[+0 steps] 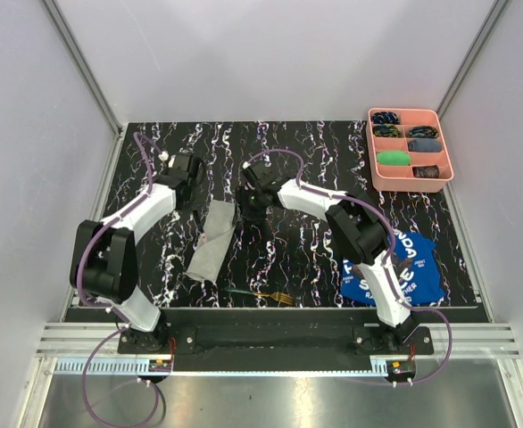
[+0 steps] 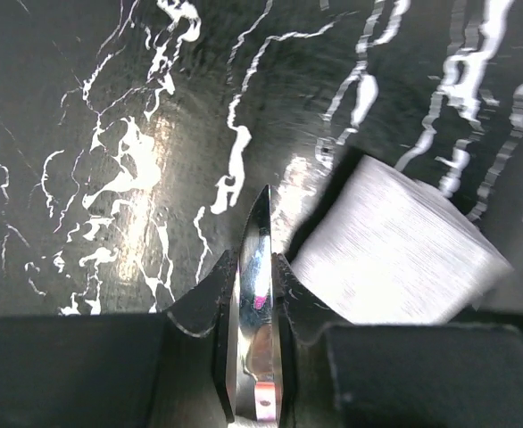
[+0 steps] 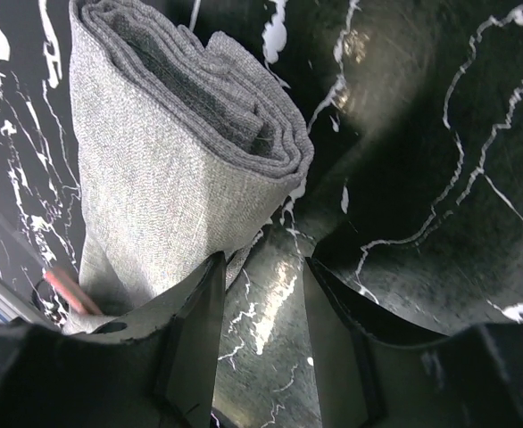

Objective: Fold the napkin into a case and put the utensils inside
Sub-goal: Move the knife to the folded napkin.

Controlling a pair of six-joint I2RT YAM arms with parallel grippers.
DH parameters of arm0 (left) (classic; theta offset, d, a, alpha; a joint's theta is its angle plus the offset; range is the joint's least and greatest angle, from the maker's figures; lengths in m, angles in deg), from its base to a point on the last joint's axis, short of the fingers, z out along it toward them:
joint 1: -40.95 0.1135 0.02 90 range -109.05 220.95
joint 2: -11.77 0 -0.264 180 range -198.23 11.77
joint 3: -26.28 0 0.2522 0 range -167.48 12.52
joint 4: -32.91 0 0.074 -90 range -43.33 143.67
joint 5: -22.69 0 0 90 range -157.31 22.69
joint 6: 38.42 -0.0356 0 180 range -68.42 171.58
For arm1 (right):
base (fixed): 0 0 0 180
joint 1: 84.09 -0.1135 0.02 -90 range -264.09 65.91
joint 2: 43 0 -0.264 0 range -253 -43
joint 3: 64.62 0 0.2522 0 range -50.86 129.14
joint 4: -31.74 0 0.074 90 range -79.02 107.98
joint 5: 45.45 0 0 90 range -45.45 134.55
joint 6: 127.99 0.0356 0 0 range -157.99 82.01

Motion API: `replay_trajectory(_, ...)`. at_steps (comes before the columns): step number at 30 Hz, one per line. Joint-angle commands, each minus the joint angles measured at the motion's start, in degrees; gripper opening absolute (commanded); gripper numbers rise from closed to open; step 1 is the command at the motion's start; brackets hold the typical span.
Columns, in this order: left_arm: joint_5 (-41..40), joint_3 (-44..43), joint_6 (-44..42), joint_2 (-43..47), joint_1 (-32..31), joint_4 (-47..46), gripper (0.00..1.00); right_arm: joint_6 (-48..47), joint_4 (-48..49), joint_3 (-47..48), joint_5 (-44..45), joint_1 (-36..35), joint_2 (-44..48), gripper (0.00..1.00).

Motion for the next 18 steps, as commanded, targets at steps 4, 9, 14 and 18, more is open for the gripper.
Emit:
replay_trajectory(4, 0.17, 0.42, -3.60, 4.99, -2.50, -1.26, 0.00, -0.34, 1.23, 4.06, -1.76, 0.58, -1.86, 0.49)
replay_trajectory(9, 4.30, -0.55, -7.38, 1.58, -4.08, -2.48, 0.00, -0.33, 1.23, 5.12, -2.02, 0.75, -2.39, 0.49)
replay_trajectory(14, 6.86, -1.87, -10.54, -1.34, -6.10, -3.63, 0.00, -0.60, 1.22, 5.47, -2.55, 1.28, -2.65, 0.49)
replay_trajectory(18, 9.93, -3.09, -12.65, -3.27, -6.63, -4.07, 0.00, -0.51, 1.23, 5.30, -2.99, 1.28, -2.74, 0.49)
